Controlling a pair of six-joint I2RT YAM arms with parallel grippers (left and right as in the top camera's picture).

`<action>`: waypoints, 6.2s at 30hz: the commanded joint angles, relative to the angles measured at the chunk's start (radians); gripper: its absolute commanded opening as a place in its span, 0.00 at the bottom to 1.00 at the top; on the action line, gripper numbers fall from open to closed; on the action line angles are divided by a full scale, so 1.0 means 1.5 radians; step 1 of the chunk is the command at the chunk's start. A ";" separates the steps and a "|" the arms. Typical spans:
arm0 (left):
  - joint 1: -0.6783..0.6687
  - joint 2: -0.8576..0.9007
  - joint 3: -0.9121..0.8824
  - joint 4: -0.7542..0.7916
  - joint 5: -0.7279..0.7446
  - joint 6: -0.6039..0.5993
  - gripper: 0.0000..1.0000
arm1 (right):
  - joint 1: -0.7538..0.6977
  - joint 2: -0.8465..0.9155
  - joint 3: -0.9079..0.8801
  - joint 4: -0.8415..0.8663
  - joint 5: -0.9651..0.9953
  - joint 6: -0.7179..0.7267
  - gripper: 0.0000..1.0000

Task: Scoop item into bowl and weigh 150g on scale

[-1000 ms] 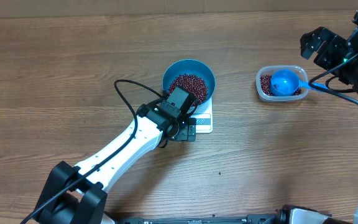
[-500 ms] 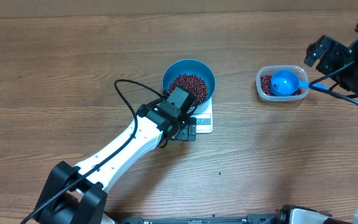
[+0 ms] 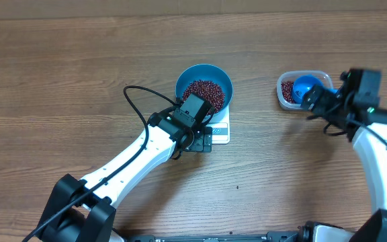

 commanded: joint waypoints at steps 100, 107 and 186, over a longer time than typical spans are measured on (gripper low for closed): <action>0.001 0.000 -0.004 0.006 -0.011 -0.008 1.00 | 0.124 -0.939 -0.617 0.338 -0.037 -0.157 1.00; 0.001 0.000 -0.004 0.013 -0.009 -0.008 1.00 | 0.124 -0.939 -0.617 0.338 -0.037 -0.157 1.00; 0.215 -0.907 -0.730 0.515 -0.085 0.149 1.00 | 0.124 -0.939 -0.617 0.338 -0.037 -0.157 1.00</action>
